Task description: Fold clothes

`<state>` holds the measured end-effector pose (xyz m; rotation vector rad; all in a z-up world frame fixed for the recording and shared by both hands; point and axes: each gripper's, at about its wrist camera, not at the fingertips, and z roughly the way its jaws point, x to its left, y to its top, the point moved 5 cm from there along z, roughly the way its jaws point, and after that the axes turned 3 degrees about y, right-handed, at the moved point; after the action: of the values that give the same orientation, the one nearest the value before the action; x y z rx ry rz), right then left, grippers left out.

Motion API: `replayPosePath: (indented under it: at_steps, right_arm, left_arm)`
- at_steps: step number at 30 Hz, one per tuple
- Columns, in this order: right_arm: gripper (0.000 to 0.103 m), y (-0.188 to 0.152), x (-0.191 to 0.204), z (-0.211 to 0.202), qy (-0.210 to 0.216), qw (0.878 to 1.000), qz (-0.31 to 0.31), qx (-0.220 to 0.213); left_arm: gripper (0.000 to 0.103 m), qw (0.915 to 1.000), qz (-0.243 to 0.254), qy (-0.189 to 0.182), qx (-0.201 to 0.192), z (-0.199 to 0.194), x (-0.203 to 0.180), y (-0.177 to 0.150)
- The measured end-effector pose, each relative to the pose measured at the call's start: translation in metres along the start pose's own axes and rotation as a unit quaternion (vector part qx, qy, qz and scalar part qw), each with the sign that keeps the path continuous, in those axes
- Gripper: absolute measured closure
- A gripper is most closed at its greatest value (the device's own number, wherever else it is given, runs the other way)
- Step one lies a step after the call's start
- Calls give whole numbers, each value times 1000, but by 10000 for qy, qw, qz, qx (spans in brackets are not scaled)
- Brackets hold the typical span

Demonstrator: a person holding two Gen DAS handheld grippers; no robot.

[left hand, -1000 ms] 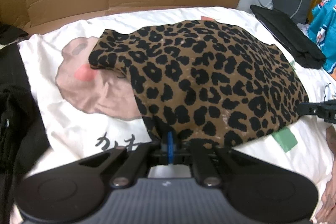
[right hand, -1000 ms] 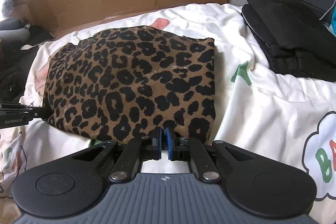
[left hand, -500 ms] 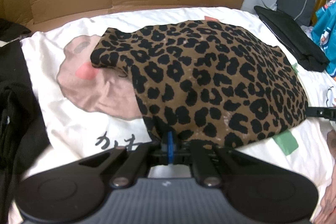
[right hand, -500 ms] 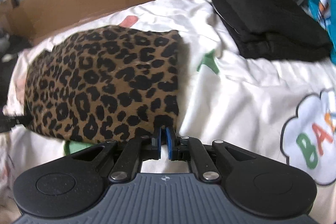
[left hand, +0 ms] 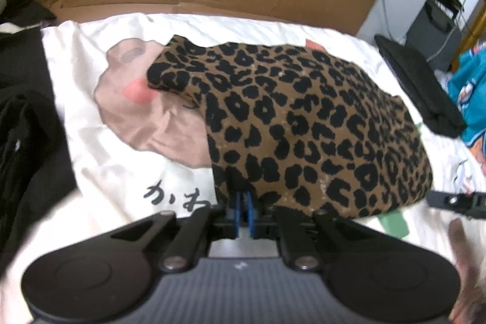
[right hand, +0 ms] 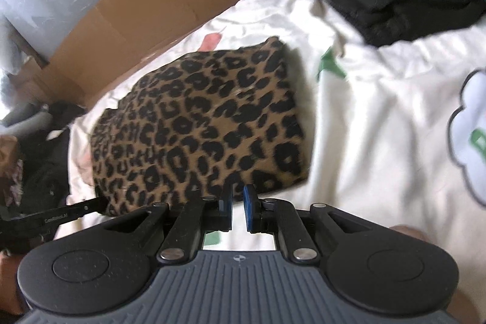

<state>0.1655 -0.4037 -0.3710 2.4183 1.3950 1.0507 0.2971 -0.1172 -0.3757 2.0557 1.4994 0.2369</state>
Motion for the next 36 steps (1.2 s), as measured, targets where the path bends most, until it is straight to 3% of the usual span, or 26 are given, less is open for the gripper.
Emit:
replayPosePath:
  at_steps: [1,3,9,16,21,33,36]
  right_arm:
    - [75,-1,0,2,69,9999,118,16]
    - [68,-3,-3,5,143,9995,289,32]
    - [68,-6,-16,13,338,9952,920,57]
    - [67,-4,-43,20,586,9787,1965,-109]
    - [67,-9,-51,23,772,9666,2440,-136]
    - [66,-13,-58,37,1164,9475,2977,-126]
    - [67,-10,-61,39,1233,9434,3075,-155]
  left_arm:
    - [83,10000,-12,7,-25,-3,1,0]
    - [70,9999,-30,113,-96,-11,6,0]
    - [70,9970,-761,-116,-23,-18,33,-8]
    - [70,9884,-1359,-672,83,-6,38,-13]
    - [70,9740,-1966,-1099,229,12,39,-15]
    - [76,9570,-2568,-1333,222,20,48,-19]
    - [82,9536,-2683,-1346,233,22,50,-20]
